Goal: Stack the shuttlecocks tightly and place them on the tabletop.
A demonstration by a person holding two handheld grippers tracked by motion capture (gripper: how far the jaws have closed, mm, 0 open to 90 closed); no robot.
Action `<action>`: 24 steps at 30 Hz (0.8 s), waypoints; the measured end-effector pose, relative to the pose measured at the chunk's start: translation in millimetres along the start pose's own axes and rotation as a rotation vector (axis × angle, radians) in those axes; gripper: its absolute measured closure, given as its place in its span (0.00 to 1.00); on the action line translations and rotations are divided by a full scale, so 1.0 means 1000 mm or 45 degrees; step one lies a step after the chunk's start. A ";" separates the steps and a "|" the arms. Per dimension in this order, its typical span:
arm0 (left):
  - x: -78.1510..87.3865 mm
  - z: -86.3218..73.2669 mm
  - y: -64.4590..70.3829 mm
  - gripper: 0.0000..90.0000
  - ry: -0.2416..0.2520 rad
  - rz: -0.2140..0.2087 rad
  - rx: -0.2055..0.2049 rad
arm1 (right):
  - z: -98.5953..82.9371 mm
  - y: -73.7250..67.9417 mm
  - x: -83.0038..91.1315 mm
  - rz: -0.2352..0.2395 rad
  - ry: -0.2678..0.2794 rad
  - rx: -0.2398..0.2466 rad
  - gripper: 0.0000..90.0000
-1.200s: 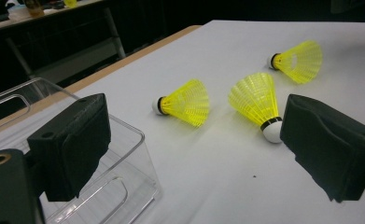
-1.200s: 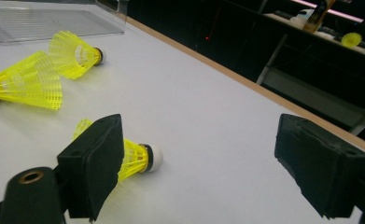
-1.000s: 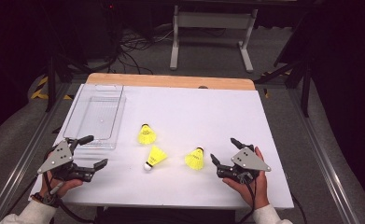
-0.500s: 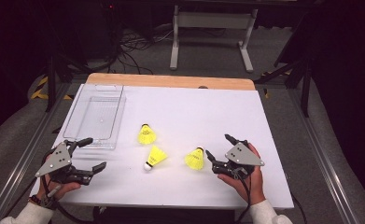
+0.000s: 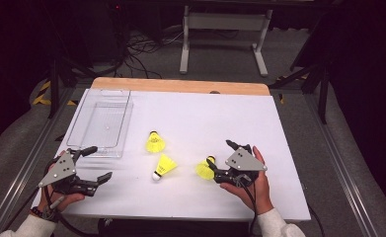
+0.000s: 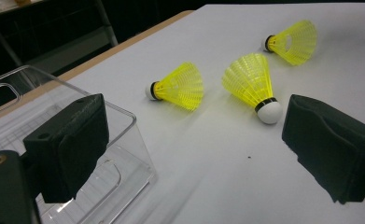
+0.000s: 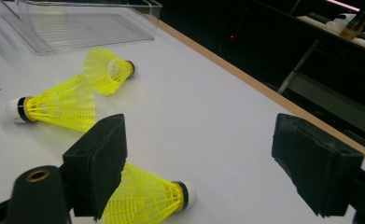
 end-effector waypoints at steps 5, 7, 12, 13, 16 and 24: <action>-0.001 0.002 0.002 0.09 0.007 -0.010 0.001 | 0.003 -0.008 -0.004 0.015 -0.008 0.008 0.16; -0.001 0.002 0.002 0.09 0.004 -0.015 -0.004 | 0.004 -0.010 -0.006 0.017 -0.010 0.012 0.16; -0.001 0.002 0.002 0.09 0.002 -0.020 -0.003 | 0.004 -0.017 -0.012 0.021 -0.021 0.026 0.14; -0.001 0.002 0.003 0.09 0.004 -0.020 0.002 | 0.005 -0.018 -0.013 0.021 -0.021 0.028 0.14; -0.002 0.001 0.002 0.09 0.005 -0.025 0.005 | 0.006 -0.020 -0.016 0.038 -0.030 0.027 0.14; -0.004 0.001 0.003 0.09 -0.014 -0.034 -0.002 | 0.010 -0.028 -0.025 0.067 -0.053 0.063 0.16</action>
Point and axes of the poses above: each handheld gripper's, and its own axes: x roughly backward along the jaws, z roughly out of its top, y roughly to its right, the point moved 3 cm from there along -x, roughly forward along the jaws, and after that the axes turned 13 degrees about -x, right-handed, at the moved point
